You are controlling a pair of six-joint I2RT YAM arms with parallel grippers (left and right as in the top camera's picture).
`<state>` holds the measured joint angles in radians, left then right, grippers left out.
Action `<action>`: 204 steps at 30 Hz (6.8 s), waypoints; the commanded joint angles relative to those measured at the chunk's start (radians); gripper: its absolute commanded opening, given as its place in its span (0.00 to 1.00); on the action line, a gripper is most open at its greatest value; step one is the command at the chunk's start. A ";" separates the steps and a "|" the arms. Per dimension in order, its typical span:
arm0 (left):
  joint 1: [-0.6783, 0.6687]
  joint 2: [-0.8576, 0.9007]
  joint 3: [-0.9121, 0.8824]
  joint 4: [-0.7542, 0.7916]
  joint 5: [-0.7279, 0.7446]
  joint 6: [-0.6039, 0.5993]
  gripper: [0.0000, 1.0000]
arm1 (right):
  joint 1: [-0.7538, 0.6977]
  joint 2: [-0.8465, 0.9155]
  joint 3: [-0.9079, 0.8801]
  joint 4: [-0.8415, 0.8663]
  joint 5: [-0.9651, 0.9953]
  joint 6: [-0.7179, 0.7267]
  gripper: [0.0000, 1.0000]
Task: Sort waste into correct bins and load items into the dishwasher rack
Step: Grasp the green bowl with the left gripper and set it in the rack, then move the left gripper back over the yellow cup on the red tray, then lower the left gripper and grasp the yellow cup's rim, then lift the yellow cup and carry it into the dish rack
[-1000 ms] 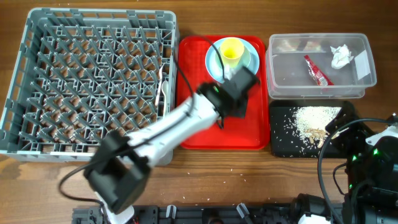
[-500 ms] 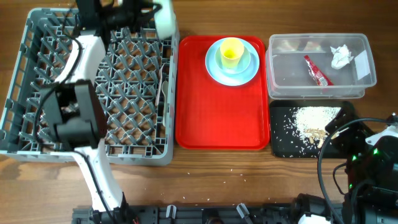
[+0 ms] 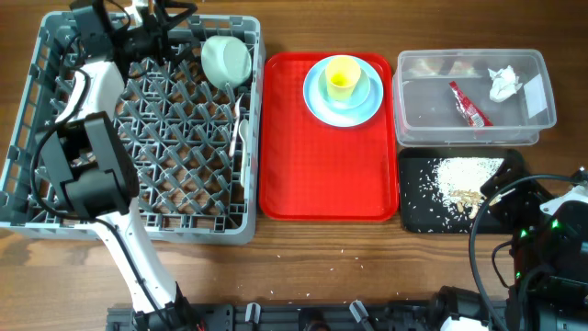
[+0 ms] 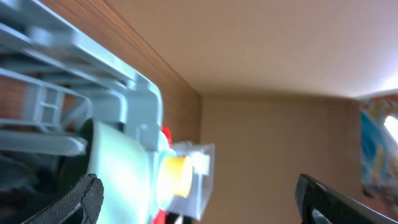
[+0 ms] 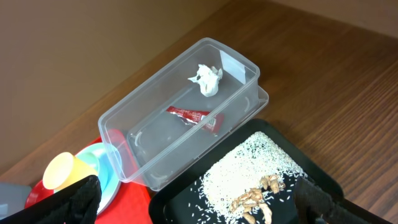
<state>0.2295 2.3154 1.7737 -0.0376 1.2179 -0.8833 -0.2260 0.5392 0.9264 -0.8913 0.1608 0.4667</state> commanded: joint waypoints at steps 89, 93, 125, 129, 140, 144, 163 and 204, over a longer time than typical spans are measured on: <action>-0.907 -0.208 0.057 -0.661 -1.212 0.771 0.14 | -0.003 -0.005 0.008 0.003 -0.005 0.006 1.00; -0.907 -0.142 0.057 -0.657 -1.226 0.771 0.16 | -0.003 -0.005 0.008 0.003 -0.005 0.006 1.00; -0.791 -0.261 0.057 -0.665 -1.382 0.686 0.38 | -0.003 -0.005 0.008 0.003 -0.005 0.006 1.00; -0.763 -0.251 0.057 -0.682 -1.368 0.658 0.38 | -0.003 -0.005 0.008 0.003 -0.005 0.006 1.00; -0.751 -0.163 0.057 -0.671 -1.426 0.659 0.23 | -0.003 -0.005 0.008 0.003 -0.005 0.006 1.00; -0.708 -0.163 0.057 -0.678 -1.477 0.659 0.22 | -0.003 -0.005 0.008 0.003 -0.005 0.006 1.00; -0.846 -0.158 0.119 -0.641 -1.298 0.830 0.30 | -0.003 -0.005 0.008 0.003 -0.005 0.006 1.00; -0.030 -0.231 -0.122 -1.213 0.080 1.090 0.04 | -0.003 -0.005 0.008 0.003 -0.005 0.006 1.00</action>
<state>0.1734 2.0212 1.6585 -1.2755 1.1854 0.1612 -0.2260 0.5388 0.9264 -0.8917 0.1604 0.4667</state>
